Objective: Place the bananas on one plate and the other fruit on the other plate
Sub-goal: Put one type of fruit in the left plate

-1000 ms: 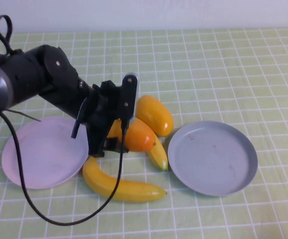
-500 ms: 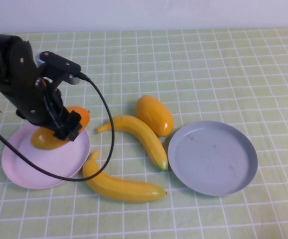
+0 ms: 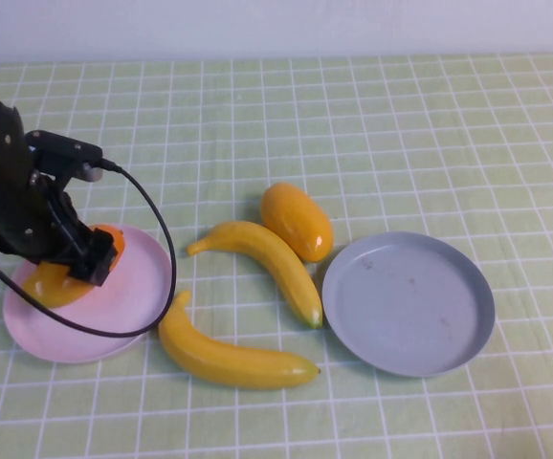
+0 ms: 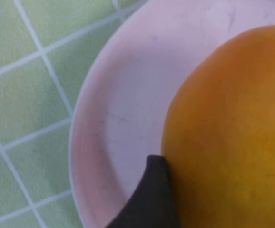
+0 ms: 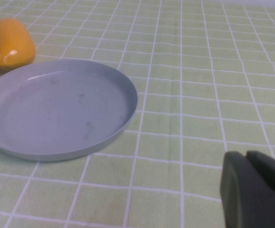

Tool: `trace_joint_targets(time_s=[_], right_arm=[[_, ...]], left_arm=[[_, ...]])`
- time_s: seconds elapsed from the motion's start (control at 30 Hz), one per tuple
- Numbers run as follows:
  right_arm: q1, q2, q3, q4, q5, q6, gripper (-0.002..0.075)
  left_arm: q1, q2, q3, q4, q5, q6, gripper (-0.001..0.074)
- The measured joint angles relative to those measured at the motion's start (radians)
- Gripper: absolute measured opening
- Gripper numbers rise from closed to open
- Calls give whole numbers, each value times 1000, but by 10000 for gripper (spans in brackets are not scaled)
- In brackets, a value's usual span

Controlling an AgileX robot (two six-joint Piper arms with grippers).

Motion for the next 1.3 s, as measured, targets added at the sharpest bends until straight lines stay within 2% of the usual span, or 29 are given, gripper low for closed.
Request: trace_joint_targets(time_s=[0.17,0.4,0.53,0.73,1.0,1.3], right_arm=[[0,0,0,0,0,0,-15],[0,0,0,0,0,0,-15],[0,0,0,0,0,0,-15],[0,0,0,0,0,0,-15],[0,0,0,0,0,0,-15],[0,0,0,0,0,0,-15]], left_arm=[[0,0,0,12,-9,-52,662],[0,-30,-20,25,7,-81,668],[-7,-63,-89,-35,19,-106,668],[-109,-35,-235,-170,28,-183,668],[-283,162,-457,-177,61,-313,668],[-357,383,-692,-178,121,-401,668]])
